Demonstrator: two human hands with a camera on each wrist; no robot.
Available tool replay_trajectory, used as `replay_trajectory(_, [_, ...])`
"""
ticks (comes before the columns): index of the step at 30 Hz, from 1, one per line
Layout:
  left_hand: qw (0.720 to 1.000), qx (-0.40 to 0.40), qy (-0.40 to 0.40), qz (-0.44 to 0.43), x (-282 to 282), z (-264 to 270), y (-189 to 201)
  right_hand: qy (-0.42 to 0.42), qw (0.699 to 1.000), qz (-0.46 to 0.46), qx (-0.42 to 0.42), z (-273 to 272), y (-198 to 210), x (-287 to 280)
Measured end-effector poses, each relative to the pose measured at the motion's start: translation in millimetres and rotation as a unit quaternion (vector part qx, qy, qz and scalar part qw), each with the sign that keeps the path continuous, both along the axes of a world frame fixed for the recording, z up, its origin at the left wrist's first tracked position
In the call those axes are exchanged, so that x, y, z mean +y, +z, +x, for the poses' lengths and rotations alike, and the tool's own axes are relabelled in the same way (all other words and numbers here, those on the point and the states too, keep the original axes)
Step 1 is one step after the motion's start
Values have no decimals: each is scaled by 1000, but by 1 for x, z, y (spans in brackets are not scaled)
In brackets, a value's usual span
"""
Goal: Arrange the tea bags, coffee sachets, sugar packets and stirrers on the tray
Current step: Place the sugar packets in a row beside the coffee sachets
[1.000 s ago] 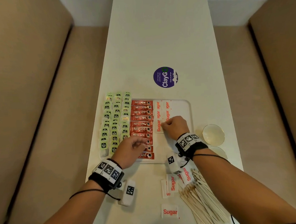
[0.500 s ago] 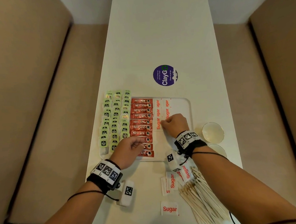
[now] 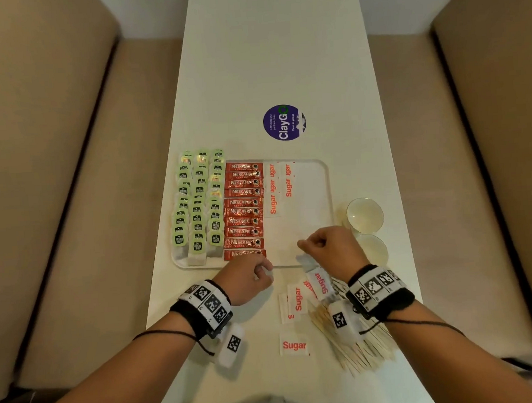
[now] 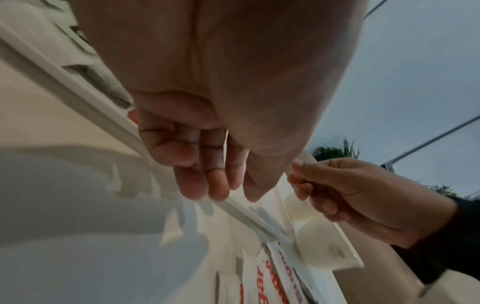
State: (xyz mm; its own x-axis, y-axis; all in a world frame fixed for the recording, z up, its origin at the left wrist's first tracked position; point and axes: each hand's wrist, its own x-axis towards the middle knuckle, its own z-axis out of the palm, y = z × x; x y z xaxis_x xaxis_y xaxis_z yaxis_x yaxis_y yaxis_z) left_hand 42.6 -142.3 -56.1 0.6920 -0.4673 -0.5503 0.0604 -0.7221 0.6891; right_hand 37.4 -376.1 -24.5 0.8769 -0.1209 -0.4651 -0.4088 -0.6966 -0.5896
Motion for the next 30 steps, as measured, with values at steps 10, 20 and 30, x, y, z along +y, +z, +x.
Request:
replay_trajectory(10, [998,4,-2,59,-40,-15,-13,61,987,-130,78,-61,-23,-7])
replay_trajectory(20, [989,-35,-58,130,-57,-33,-14,86,977,-168,97,-80,-30,-2])
replay_trajectory(30, [994,16,-31,105,-46,-30,-7,116,977,-158,84,-80,-31,5])
